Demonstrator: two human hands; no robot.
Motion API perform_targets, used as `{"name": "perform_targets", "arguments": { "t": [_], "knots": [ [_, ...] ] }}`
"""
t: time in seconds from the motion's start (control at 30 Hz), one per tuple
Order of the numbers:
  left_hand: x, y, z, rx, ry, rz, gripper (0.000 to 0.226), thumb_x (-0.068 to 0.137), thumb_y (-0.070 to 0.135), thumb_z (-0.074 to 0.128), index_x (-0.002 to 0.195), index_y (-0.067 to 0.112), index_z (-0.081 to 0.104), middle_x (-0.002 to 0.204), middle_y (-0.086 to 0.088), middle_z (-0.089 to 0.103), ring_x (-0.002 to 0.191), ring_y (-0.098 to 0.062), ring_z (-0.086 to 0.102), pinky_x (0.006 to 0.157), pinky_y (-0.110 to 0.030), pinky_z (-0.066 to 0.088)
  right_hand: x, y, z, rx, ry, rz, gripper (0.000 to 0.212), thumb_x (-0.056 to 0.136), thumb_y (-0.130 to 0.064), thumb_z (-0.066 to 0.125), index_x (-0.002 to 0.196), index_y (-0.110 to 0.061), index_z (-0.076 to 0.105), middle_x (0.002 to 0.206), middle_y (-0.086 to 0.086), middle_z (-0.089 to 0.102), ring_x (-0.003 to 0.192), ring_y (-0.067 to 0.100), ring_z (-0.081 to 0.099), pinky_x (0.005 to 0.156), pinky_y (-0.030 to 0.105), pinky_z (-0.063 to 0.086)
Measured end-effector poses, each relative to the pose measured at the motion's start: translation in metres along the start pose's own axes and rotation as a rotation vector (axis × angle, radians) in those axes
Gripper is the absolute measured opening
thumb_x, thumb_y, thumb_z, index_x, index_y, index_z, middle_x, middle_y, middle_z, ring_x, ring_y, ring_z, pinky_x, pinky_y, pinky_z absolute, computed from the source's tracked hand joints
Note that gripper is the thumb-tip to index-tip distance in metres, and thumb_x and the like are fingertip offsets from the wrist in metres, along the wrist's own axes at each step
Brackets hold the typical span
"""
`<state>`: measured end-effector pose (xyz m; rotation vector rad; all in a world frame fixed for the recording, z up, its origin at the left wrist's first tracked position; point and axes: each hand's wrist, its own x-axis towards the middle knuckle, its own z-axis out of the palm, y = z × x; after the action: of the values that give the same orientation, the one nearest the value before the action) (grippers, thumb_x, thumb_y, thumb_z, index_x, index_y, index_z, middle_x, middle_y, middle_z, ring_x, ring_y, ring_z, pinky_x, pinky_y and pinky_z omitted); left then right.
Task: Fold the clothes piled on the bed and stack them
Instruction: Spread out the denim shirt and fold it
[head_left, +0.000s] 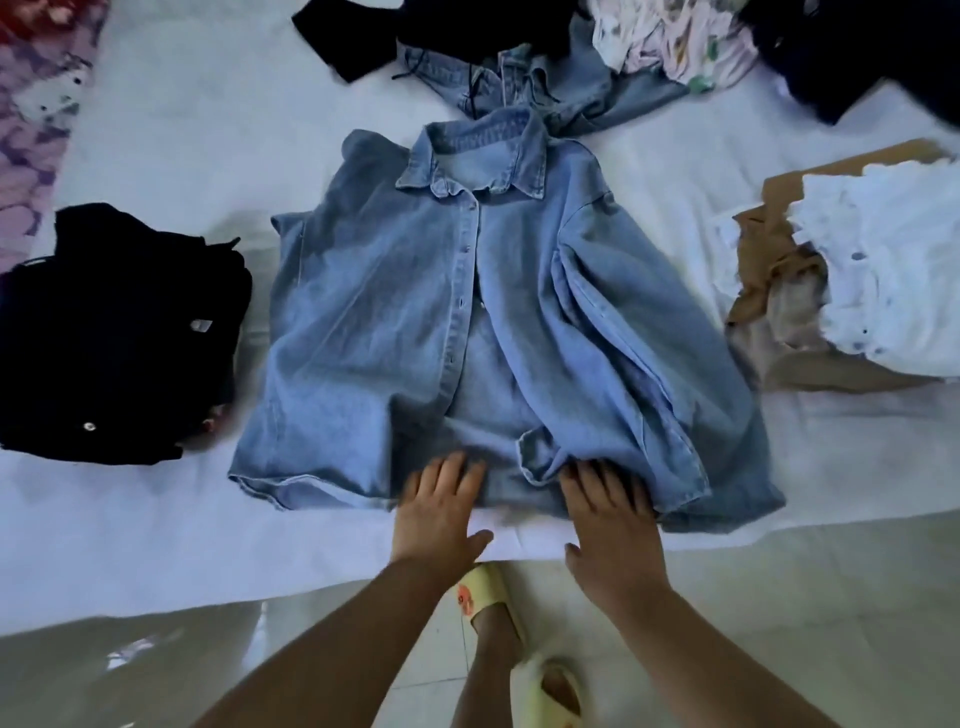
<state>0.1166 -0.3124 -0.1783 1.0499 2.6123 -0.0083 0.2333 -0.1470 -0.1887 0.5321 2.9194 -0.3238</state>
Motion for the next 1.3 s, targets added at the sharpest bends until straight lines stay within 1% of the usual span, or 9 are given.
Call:
{"name": "perform_targets", "arguments": {
  "t": [0.1, 0.23, 0.37, 0.53, 0.67, 0.77, 0.87, 1.13, 1.3],
  "knots": [
    [0.020, -0.013, 0.004, -0.076, -0.055, 0.004, 0.064, 0.076, 0.033, 0.074, 0.133, 0.021, 0.050, 0.135, -0.006, 0.047, 0.121, -0.031, 0.049, 0.093, -0.045, 0.046, 0.014, 0.015, 0.013, -0.037, 0.015, -0.018, 0.095, 0.039, -0.007, 0.084, 0.130, -0.007, 0.056, 0.131, 0.011, 0.057, 0.120, 0.030, 0.044, 0.102, 0.049, 0.035],
    [0.033, -0.034, -0.013, -0.134, 0.093, 0.065, 0.029, 0.063, 0.009, 0.066, 0.091, 0.013, 0.067, 0.076, -0.007, 0.068, 0.056, -0.030, 0.064, 0.039, -0.033, 0.048, 0.034, 0.028, 0.006, -0.065, 0.113, -0.130, 0.065, 0.057, 0.002, 0.074, 0.115, -0.008, 0.047, 0.103, 0.015, 0.065, 0.093, 0.033, 0.064, 0.085, 0.044, 0.054],
    [0.024, -0.030, -0.045, -0.253, 0.112, 0.137, 0.026, 0.079, 0.021, 0.040, 0.095, 0.013, 0.058, 0.085, -0.010, 0.066, 0.056, -0.034, 0.061, 0.047, -0.032, 0.044, 0.037, 0.028, -0.033, -0.019, 0.263, -0.114, 0.011, 0.076, -0.002, 0.052, 0.075, -0.013, 0.055, 0.064, 0.005, 0.057, 0.050, 0.024, 0.056, 0.047, 0.030, 0.049],
    [0.014, -0.021, -0.078, -0.283, -0.236, 0.160, 0.046, 0.074, 0.037, 0.024, 0.085, 0.015, 0.063, 0.086, -0.010, 0.067, 0.077, -0.027, 0.057, 0.065, -0.029, 0.038, 0.021, 0.030, -0.073, 0.185, -0.015, -0.285, 0.026, 0.068, -0.024, 0.038, 0.046, -0.015, 0.047, 0.044, -0.002, 0.049, 0.041, 0.018, 0.050, 0.047, 0.023, 0.042],
    [0.011, -0.023, -0.081, -0.132, -0.368, 0.204, 0.038, 0.079, 0.042, 0.034, 0.082, 0.017, 0.062, 0.086, -0.006, 0.066, 0.077, -0.024, 0.058, 0.067, -0.030, 0.044, 0.014, 0.023, -0.086, 0.111, -0.538, -0.091, 0.030, 0.085, -0.035, 0.046, 0.071, -0.014, 0.061, 0.066, -0.002, 0.057, 0.073, 0.017, 0.058, 0.064, 0.027, 0.042],
    [0.014, -0.025, -0.073, -0.076, -0.027, 0.214, 0.017, 0.076, 0.035, 0.056, 0.073, 0.023, 0.068, 0.074, 0.003, 0.063, 0.064, -0.020, 0.064, 0.047, -0.024, 0.037, 0.022, 0.009, -0.081, 0.137, -0.379, -0.102, 0.029, 0.092, -0.032, 0.043, 0.095, -0.012, 0.064, 0.097, 0.002, 0.064, 0.090, 0.020, 0.062, 0.068, 0.026, 0.040],
    [0.023, -0.025, -0.062, -0.038, 0.089, 0.145, 0.030, 0.047, 0.021, 0.088, 0.064, 0.019, 0.064, 0.066, 0.000, 0.057, 0.054, -0.021, 0.059, 0.039, -0.022, 0.036, 0.034, -0.015, -0.059, 0.232, -0.111, -0.162, 0.015, 0.078, -0.024, 0.057, 0.075, -0.013, 0.067, 0.078, 0.000, 0.063, 0.070, 0.019, 0.064, 0.056, 0.023, 0.044],
    [0.014, -0.036, -0.019, 0.061, -0.249, -0.336, 0.072, 0.086, 0.048, 0.059, 0.141, 0.023, 0.020, 0.138, -0.005, 0.025, 0.126, -0.024, 0.037, 0.100, -0.032, 0.037, 0.057, -0.048, -0.008, -0.001, -0.068, 0.023, 0.040, 0.037, -0.013, 0.090, 0.068, -0.007, 0.064, 0.071, 0.013, 0.058, 0.058, 0.028, 0.059, 0.050, 0.036, 0.050],
    [0.014, -0.048, -0.024, -0.057, -0.239, -0.369, 0.068, 0.089, 0.004, 0.045, 0.146, 0.025, 0.014, 0.137, -0.006, 0.031, 0.114, -0.028, 0.054, 0.093, -0.035, 0.044, 0.070, -0.032, -0.031, 0.176, -0.122, 0.156, 0.014, 0.088, -0.014, 0.059, 0.084, -0.002, 0.064, 0.090, 0.014, 0.062, 0.079, 0.032, 0.064, 0.069, 0.035, 0.048]
  ]
}}
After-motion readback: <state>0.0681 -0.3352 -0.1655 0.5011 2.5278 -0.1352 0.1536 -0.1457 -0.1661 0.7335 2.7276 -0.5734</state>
